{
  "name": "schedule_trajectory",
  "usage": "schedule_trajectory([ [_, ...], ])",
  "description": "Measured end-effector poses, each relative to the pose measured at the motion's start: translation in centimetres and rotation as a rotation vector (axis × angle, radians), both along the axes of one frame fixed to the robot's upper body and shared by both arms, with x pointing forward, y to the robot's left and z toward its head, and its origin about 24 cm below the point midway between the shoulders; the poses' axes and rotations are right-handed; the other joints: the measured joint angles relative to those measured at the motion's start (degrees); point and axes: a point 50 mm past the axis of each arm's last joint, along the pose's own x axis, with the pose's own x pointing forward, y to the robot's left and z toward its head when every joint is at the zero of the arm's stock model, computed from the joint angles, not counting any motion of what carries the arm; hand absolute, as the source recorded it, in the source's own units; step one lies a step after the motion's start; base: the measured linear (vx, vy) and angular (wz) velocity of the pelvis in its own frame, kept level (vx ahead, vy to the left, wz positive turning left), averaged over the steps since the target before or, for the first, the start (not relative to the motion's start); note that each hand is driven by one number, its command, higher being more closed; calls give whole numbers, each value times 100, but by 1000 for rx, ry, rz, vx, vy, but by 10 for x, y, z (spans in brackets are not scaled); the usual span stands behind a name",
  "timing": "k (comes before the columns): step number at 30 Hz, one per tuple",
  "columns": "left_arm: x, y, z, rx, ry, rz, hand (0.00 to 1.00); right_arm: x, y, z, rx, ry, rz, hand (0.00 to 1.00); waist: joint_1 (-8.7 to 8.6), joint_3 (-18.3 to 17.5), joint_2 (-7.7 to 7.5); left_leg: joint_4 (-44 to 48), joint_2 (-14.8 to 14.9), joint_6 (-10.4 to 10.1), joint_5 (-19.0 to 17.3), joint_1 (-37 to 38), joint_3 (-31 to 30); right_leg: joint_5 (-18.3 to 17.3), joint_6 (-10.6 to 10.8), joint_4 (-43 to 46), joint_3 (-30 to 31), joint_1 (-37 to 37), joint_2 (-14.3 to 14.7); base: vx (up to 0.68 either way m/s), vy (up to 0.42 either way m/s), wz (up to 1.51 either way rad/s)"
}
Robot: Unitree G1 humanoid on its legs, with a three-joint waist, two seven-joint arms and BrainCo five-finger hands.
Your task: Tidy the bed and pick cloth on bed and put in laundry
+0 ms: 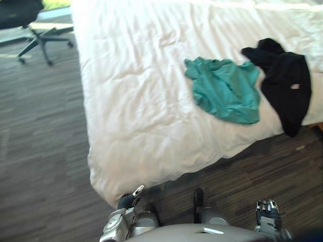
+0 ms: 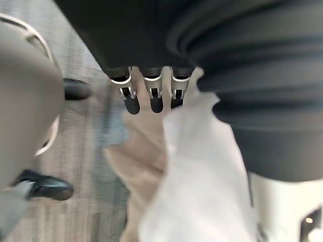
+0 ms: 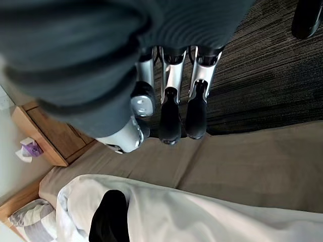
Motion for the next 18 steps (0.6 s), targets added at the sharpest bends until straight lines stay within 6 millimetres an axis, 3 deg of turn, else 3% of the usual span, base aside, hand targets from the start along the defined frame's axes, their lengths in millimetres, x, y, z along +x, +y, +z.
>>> schedule_trajectory([
  [1,-2,-3,-1,0,14,5,0,2,2,1,-6,-6,29,0,0,-45,64,-9,15,-6,-110,56,34,14,12,4,89,-2,44,-36,59,-91],
  [6,-6,6,-2,53,52,-37,0,6,55,-6,91,-86,219,0,32,-161,-122,408,-5,99,-386,135,576,132,145,158,531,-169,32,-88,50,-52],
  [7,-6,7,-2,53,57,-36,0,5,58,-6,90,-82,245,0,39,-168,-142,433,-1,116,-405,152,646,116,139,177,494,-204,23,-130,31,-50],
  [8,-7,8,-3,48,66,-20,0,5,58,-6,74,-81,271,0,39,-161,-160,412,5,136,-408,216,847,-133,-42,263,-21,-245,-128,-116,28,-40],
  [9,-8,8,-3,45,69,-13,0,4,58,-6,71,-80,270,0,40,-165,-154,393,10,140,-404,238,894,-203,-73,321,-231,-254,-177,-75,50,-64],
  [10,-12,9,-4,30,86,10,0,3,58,-5,61,-82,274,0,30,-185,-115,377,50,138,-404,311,1063,-262,-236,582,-811,-330,-317,14,65,-65],
  [11,-14,13,-5,16,99,44,0,2,59,-6,56,-81,283,0,22,-215,-255,374,20,107,-423,447,1169,4,-306,710,-950,-337,-372,42,51,-70],
  [12,-17,14,-6,-1,111,69,0,-2,59,-6,54,-71,284,0,26,-218,-260,378,-17,73,-446,501,1194,93,-169,752,-973,-338,-361,36,-1,-52],
  [15,-23,14,-8,-37,143,110,0,-3,63,-8,44,-59,315,0,-75,-290,-256,358,39,77,-419,541,1327,239,-257,792,-1034,-447,-214,-8,-44,-36],
  [17,-24,16,-8,-46,153,134,0,3,70,-7,40,-76,393,0,-78,-276,-338,187,-31,254,-357,581,1580,693,-357,703,-1022,-642,-81,-184,-59,-103],
  [18,-26,16,-9,-67,163,153,0,15,69,-4,12,-94,444,0,18,-299,-154,0,146,227,-196,646,2102,1082,-434,478,-1114,-724,83,-231,-64,-126],
])
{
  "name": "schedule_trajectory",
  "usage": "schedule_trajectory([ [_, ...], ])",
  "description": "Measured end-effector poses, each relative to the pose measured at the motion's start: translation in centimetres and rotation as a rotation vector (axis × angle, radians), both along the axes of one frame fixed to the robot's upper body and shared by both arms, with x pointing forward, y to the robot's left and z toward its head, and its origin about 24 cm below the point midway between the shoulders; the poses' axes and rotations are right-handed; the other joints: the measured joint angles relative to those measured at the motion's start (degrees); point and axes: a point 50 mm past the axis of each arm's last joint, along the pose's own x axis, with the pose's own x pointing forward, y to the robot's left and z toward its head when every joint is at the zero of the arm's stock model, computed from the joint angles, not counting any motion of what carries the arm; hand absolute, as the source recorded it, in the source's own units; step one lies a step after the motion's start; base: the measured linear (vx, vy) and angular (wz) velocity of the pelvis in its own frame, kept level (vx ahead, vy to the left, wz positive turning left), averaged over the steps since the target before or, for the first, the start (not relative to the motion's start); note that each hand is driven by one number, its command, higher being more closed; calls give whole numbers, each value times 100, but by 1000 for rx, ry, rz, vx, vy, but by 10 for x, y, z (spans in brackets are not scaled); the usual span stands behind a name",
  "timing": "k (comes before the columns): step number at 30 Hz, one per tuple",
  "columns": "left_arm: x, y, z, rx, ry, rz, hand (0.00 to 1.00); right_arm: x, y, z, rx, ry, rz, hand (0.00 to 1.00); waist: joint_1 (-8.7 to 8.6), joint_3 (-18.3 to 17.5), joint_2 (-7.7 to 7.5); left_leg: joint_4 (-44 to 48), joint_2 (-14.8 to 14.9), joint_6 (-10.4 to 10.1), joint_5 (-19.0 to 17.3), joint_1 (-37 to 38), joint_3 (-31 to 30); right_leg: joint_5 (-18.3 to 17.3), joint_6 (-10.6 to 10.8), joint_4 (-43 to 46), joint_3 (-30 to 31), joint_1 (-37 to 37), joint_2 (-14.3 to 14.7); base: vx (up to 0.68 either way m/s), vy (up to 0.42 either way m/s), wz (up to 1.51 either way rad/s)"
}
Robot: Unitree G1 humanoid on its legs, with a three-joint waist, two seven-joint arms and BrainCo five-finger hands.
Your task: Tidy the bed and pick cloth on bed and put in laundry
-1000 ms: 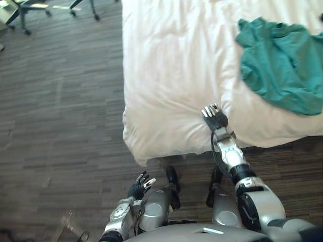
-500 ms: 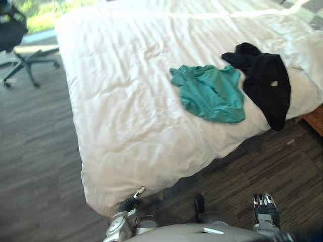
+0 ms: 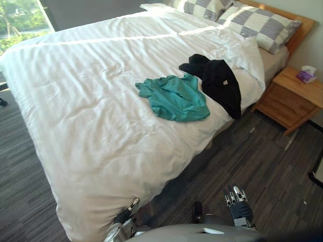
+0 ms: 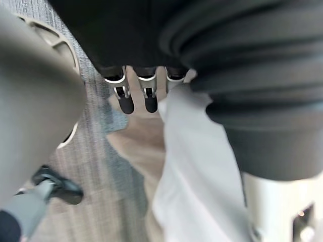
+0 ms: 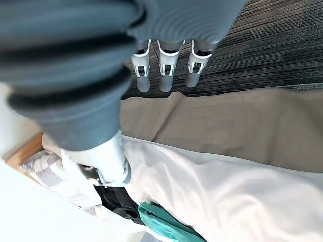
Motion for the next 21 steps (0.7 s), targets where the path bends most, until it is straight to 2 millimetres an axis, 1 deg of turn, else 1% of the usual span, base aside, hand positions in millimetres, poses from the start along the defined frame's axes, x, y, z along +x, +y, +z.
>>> schedule_trajectory([
  [1,-3,0,-1,-9,8,4,0,2,-1,1,-3,-5,1,0,-60,6,0,-20,22,-58,44,-1,58,-442,-187,548,-223,-95,-46,-174,-66,-92],
  [2,0,-1,0,-13,0,-7,0,2,-2,0,-14,-2,5,0,-136,2,-4,-39,62,-83,92,23,100,-1227,-391,1680,-579,-254,-208,-47,-78,-26],
  [3,-1,0,0,-10,3,-11,0,-1,-4,-2,-22,16,6,0,-208,-16,-32,-82,42,-113,173,162,151,-1724,-306,2549,-888,-209,-459,-12,-65,-29],
  [4,-3,1,-1,-7,8,-15,0,-5,-4,-4,-29,36,13,0,-212,-34,-66,-96,-55,-130,195,224,185,-1764,-269,2562,-940,-123,-494,-10,-46,-87],
  [5,-8,4,-3,-3,38,-21,0,-6,0,-7,-51,70,78,0,-145,-137,-216,-63,-177,22,290,190,50,-1676,-251,2088,-921,8,-317,-45,-43,-108],
  [6,-8,4,-3,-4,50,-34,0,-6,4,-8,-64,79,116,0,-155,-127,-220,-91,-205,275,254,137,-151,-1515,-82,1592,-766,152,-162,-175,-113,-169],
  [7,-10,-1,-5,-19,72,-67,0,5,1,-6,-110,75,176,0,-97,-154,-1,-414,-261,387,190,-50,-694,-1069,100,515,-329,363,156,-143,-122,-144],
  [8,-9,-4,-6,-25,77,-77,0,9,1,-6,-125,83,201,0,-53,-91,165,-497,-187,33,226,-32,-521,-1317,-139,698,-447,317,169,-166,-132,-142],
  [9,-3,-7,-6,-17,79,-126,0,12,-1,-6,-155,100,230,0,-265,-28,80,-397,-177,42,325,-37,-293,-2171,-194,1843,-905,305,-287,-45,-80,-82],
  [10,0,-6,-5,-8,76,-149,0,10,-2,-7,-162,114,232,0,-305,-18,98,-377,-181,10,343,-20,-234,-2229,-110,1908,-1042,438,-437,-47,-103,-84],
  [11,0,0,-4,17,83,-174,0,4,0,-10,-176,147,251,0,-283,-77,-76,-363,-261,-45,357,-6,-101,-2219,187,1349,-922,677,-397,-58,-126,-80],
  [12,1,3,-4,33,97,-198,0,-1,0,-12,-198,174,281,0,-279,-114,-74,-447,-222,-97,427,-24,-86,-2030,145,591,-837,969,-157,-76,-185,-78],
  [14,4,-1,-4,46,95,-249,0,-4,-6,-13,-246,208,323,0,-287,-112,-44,-580,-187,-135,524,-17,-116,-1557,93,-220,-664,1207,86,-77,-154,-58],
  [15,4,-1,-4,53,97,-261,0,-6,-7,-14,-255,223,336,0,-289,-104,-35,-597,-192,-146,540,-18,-89,-1456,80,-389,-615,1257,126,-123,-72,-48],
  [17,2,-1,-5,56,115,-287,0,-18,-11,-18,-286,291,354,0,-358,-105,-44,-597,-232,-150,561,-16,-9,-1234,89,-816,-520,1372,163,-151,-39,-24],
  [21,5,-2,-4,68,113,-317,0,-27,-9,-22,-308,356,371,0,-453,-106,-44,-571,-264,-141,555,-16,50,-1136,89,-857,-327,1323,133,-122,16,-12],
])
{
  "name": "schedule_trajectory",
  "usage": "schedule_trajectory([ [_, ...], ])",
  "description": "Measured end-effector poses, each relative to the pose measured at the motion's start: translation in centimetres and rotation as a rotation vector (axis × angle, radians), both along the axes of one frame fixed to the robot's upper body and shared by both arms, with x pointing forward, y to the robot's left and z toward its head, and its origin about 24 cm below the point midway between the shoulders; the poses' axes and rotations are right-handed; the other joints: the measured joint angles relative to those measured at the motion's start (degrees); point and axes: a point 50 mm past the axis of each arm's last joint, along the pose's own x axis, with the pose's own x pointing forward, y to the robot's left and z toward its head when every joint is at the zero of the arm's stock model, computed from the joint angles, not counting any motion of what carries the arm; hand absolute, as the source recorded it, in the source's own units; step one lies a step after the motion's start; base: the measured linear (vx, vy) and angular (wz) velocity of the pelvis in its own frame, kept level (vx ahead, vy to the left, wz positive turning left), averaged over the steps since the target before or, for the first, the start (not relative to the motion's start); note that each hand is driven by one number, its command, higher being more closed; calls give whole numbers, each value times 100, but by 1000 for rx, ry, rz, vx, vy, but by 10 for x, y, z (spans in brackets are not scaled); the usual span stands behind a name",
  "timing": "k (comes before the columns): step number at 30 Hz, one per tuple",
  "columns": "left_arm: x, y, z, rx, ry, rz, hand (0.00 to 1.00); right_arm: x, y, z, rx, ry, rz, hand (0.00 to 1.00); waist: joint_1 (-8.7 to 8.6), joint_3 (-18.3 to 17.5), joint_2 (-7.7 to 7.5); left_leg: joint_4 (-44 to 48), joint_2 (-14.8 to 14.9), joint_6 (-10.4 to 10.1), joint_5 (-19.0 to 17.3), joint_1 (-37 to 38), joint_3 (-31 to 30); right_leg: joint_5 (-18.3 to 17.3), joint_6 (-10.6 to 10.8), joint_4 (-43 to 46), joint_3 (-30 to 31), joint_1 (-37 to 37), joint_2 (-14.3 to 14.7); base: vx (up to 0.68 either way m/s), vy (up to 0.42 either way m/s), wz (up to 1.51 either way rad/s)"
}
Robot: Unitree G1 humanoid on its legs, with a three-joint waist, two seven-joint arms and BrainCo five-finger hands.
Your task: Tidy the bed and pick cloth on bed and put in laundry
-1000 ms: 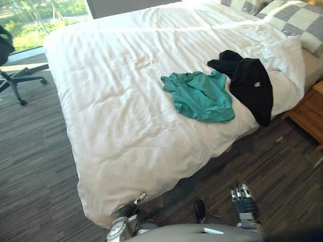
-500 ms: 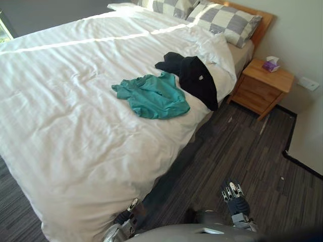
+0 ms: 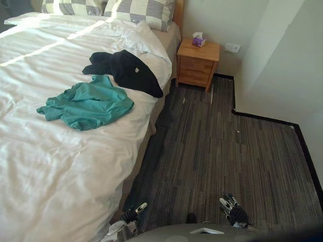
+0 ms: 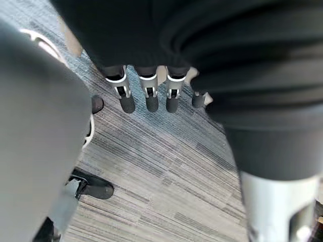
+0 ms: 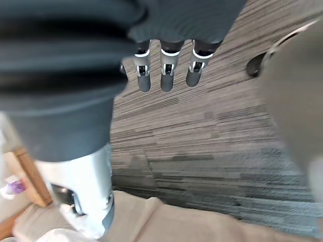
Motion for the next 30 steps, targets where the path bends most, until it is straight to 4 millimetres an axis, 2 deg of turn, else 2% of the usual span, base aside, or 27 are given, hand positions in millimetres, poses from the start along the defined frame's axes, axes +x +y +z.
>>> schedule_trajectory([
  [4,-2,1,0,26,18,-12,0,-7,0,-5,-14,90,-46,0,9,-11,-16,129,-52,32,-30,-1,106,100,-21,0,240,-74,-13,-58,39,-37],
  [5,-3,4,-1,44,36,24,0,-5,0,-6,-30,117,-40,0,50,-7,-26,376,-53,103,-71,-20,-178,141,-25,7,511,-113,8,30,-52,-129],
  [6,-6,3,-2,49,57,83,0,-2,0,-7,-47,153,-37,0,151,-11,-12,720,-56,291,-191,-55,-746,185,-19,33,972,-104,43,40,-60,-140],
  [7,-7,3,-2,51,61,86,0,-1,0,-7,-50,160,-35,0,174,-14,1,775,-67,312,-239,-67,-875,185,-30,33,1076,-119,45,4,-53,-162],
  [8,-11,3,-3,57,81,92,0,1,0,-8,-71,184,-14,0,217,-46,83,862,-124,404,-437,-140,-1521,215,-37,4,1423,-238,82,-53,7,-132],
  [9,-12,-4,-4,39,90,81,0,4,-8,-8,-121,204,4,0,189,-89,288,744,-152,381,-592,-132,-2081,305,-20,0,1639,-372,191,-59,18,-135],
  [11,-7,-16,-5,7,90,61,0,7,-17,-6,-170,222,-2,0,139,-62,494,503,-105,311,-797,-38,-2176,426,66,-4,1729,-511,303,-57,76,-69],
  [12,-4,-19,-5,-6,87,58,0,12,-17,-6,-180,227,-18,0,145,-14,445,469,-147,317,-790,4,-2077,494,43,-5,1720,-497,269,-56,82,-30],
  [13,-1,-26,-5,-59,94,22,0,13,-12,-7,-235,273,4,0,182,-46,485,548,-84,237,-760,92,-2200,366,100,-13,1194,-452,180,-34,44,-9],
  [18,-2,-26,-5,-60,96,22,0,11,-12,-8,-235,278,3,0,183,-78,492,530,-81,237,-760,79,-2210,366,99,-12,1155,-455,169,0,0,4],
  [21,-4,-26,-5,-50,91,27,0,7,-12,-8,-224,272,9,0,187,-110,477,493,-58,210,-745,50,-2163,347,85,-11,837,-463,91,-6,4,17],
  [26,-5,-22,-5,-4,75,54,0,6,-10,-8,-156,227,20,0,251,-87,392,460,14,45,-651,104,-1894,321,48,-10,332,-410,27,-1,-7,2],
  [27,-4,-19,-4,15,64,32,0,6,-10,-7,-139,213,21,0,253,-64,352,547,39,-32,-609,74,-1894,295,24,-9,260,-381,19,-8,-62,8],
  [29,1,-11,-2,52,35,34,0,8,-6,-7,-105,191,46,0,276,23,221,1064,129,-56,-595,-153,-1879,239,-50,-8,199,-383,21,-14,-99,-5],
  [30,5,-4,1,82,13,46,0,9,-1,-7,-75,175,75,0,321,117,146,1852,260,-56,-595,-518,-1867,155,-101,-8,106,-386,33,-15,-156,-30],
])
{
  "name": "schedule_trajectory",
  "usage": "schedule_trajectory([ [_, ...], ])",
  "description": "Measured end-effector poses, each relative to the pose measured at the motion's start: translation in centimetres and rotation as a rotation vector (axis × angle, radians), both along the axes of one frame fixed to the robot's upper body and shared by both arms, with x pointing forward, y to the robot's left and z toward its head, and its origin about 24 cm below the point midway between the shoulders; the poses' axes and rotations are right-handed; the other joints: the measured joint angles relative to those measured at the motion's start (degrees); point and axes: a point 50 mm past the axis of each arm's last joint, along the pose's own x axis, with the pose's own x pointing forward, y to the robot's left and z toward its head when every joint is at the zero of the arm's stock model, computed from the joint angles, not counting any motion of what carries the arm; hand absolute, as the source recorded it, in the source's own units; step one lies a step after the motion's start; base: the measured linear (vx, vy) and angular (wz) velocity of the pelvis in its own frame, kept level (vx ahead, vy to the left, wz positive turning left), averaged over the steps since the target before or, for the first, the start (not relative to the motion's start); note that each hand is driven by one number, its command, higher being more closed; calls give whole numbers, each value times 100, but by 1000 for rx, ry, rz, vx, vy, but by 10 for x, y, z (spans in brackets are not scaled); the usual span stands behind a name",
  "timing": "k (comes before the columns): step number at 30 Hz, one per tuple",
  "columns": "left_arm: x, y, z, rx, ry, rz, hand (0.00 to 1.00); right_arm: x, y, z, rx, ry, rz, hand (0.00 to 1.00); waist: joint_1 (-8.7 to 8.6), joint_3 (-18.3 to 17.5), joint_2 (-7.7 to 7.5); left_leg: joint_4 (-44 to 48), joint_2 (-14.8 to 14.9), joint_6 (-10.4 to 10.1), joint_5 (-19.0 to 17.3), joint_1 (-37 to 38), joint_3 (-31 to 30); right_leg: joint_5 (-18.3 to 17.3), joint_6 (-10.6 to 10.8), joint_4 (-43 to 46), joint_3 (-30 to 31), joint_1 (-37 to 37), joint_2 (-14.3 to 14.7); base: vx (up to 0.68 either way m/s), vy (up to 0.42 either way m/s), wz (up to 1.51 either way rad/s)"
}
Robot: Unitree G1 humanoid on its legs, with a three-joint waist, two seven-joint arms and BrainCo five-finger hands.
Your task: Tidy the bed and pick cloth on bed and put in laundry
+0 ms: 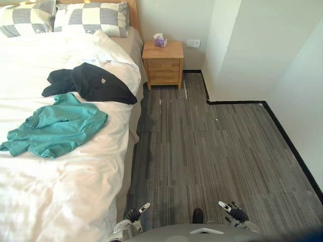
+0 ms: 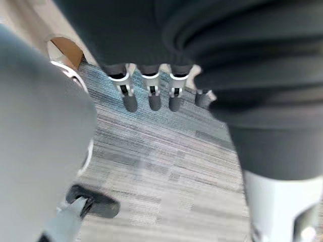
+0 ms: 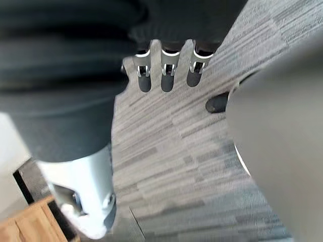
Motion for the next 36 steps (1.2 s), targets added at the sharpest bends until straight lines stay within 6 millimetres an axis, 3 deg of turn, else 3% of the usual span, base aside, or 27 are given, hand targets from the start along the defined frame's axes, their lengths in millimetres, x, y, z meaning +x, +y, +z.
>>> schedule_trajectory([
  [1,2,6,2,19,-23,19,0,4,1,1,15,-17,27,0,28,60,-26,1128,312,101,74,-484,-21,-246,25,-4,-34,43,103,48,-211,-53],
  [2,1,6,2,11,-27,57,0,12,-3,4,5,-42,52,0,145,133,275,2210,828,282,308,-1013,-316,-454,-142,478,-163,33,326,107,-152,-60],
  [3,2,6,3,11,-40,75,0,15,-7,6,-8,-52,58,0,163,169,307,2785,915,248,525,-1231,-532,-629,-282,1233,-300,-108,301,179,-107,-66],
  [4,6,12,5,28,-65,94,0,11,-9,5,-14,-46,54,0,163,294,260,3458,848,172,1056,-1531,-888,-1034,-282,1451,-127,-83,283,237,-79,-84],
  [5,1,12,4,20,-49,107,0,12,-10,5,-16,-46,53,0,235,313,222,3811,610,50,974,-1755,-1348,-1037,-328,1357,164,57,335,228,-82,-93],
  [7,-4,13,3,22,-36,112,0,15,-6,5,6,-60,48,0,267,357,176,3131,201,56,301,-1922,-1335,-930,-330,1075,479,193,228,205,-42,-111],
  [10,-12,13,1,20,-16,125,0,13,-5,5,16,-59,54,0,226,369,182,1600,13,119,169,-1851,-1052,-854,-223,814,657,370,167,199,36,-58],
  [11,-13,14,1,15,-14,153,0,14,-3,6,22,-68,59,0,187,398,171,331,-31,146,339,-1848,-960,-879,-188,675,749,525,164,226,80,-16],
  [12,-14,14,1,13,-14,165,0,15,-2,6,22,-73,65,0,188,433,155,-21,-40,157,477,-1870,-953,-905,-167,646,786,570,153,290,109,-11],
  [14,-17,16,1,-1,-18,237,0,17,2,7,19,-87,98,0,204,564,81,-871,-10,128,1109,-1991,-703,-1088,-38,607,791,809,-24,304,147,-1],
  [18,-25,11,-3,-23,14,263,0,17,-2,8,-9,-102,112,0,204,600,180,-1267,262,174,1864,-2179,-215,-1532,295,639,893,1129,-193,406,263,-4],
  [19,-26,17,-2,-9,20,242,0,17,0,8,-9,-94,108,0,242,571,97,-1032,108,414,2074,-2179,-82,-1738,354,687,936,1211,-437,292,197,-13],
  [20,-29,21,-2,3,31,230,0,18,3,7,-2,-88,105,0,272,533,3,-855,-23,564,1804,-2205,-4,-1859,384,703,932,1204,-620,526,325,-22],
  [21,-29,23,-2,12,44,196,0,20,6,6,6,-79,108,0,270,464,-119,-575,-160,688,1423,-2286,77,-1913,439,1500,922,964,-809,558,274,-9],
  [22,-23,25,-1,15,51,168,0,23,7,6,8,-83,105,0,233,451,-153,-428,-371,818,1145,-2222,105,-1965,764,2689,893,614,-1050,662,329,-2],
  [23,-23,26,-1,18,61,153,0,24,7,6,9,-83,101,0,218,451,-169,-402,-486,888,1054,-2133,108,-1915,846,3220,909,441,-1183,632,298,31],
  [24,-24,28,-1,33,74,117,0,23,5,6,10,-80,86,0,156,463,-222,-418,-735,953,853,-1843,108,-1566,964,4335,936,81,-1459,506,235,33],
  [25,-25,28,-1,38,80,94,0,26,2,8,-2,-95,76,0,130,479,-238,-498,-902,981,674,-1493,100,-1158,932,5288,880,-227,-1722,497,210,29],
  [27,-23,26,-1,41,79,55,0,30,-2,10,-13,-107,63,0,171,531,-172,-640,-966,975,522,-940,-2,-1279,765,5990,535,-501,-1846,478,143,18],
  [29,-22,25,-1,49,82,16,0,35,0,11,-8,-121,67,0,130,576,-87,-998,-936,952,447,-414,-217,-1644,739,5828,36,-664,-1730,452,60,43],
  [31,-18,24,-1,47,77,5,0,38,0,13,-7,-146,63,0,78,607,-24,-1195,-672,944,278,-29,-454,-1820,631,4691,-395,-919,-1239,510,-77,66],
  [32,-19,24,-1,44,81,8,0,40,0,14,-7,-160,51,0,29,649,4,-1340,-487,840,199,158,-647,-1589,599,3359,-533,-1147,-825,429,-110,70],
  [33,-20,25,-1,45,84,9,0,41,0,14,-5,-167,43,0,9,669,-13,-1422,-451,803,187,237,-703,-1312,590,2724,-536,-1232,-708,436,-151,72],
  [34,-22,27,-1,49,88,12,0,40,1,14,0,-174,30,0,6,673,-64,-1545,-459,732,172,329,-783,-817,737,1792,-535,-1355,-633,489,-226,62],
  [35,-23,32,0,58,89,28,0,40,3,15,6,-199,-1,0,5,713,-226,-1625,-595,562,95,485,-864,-456,895,1113,-471,-1739,-741,612,-293,58],
  [36,-24,34,0,59,88,42,0,43,4,17,9,-220,-14,0,-2,756,-275,-1632,-643,491,12,600,-912,-428,909,1063,-451,-1862,-812,560,-287,54],
])
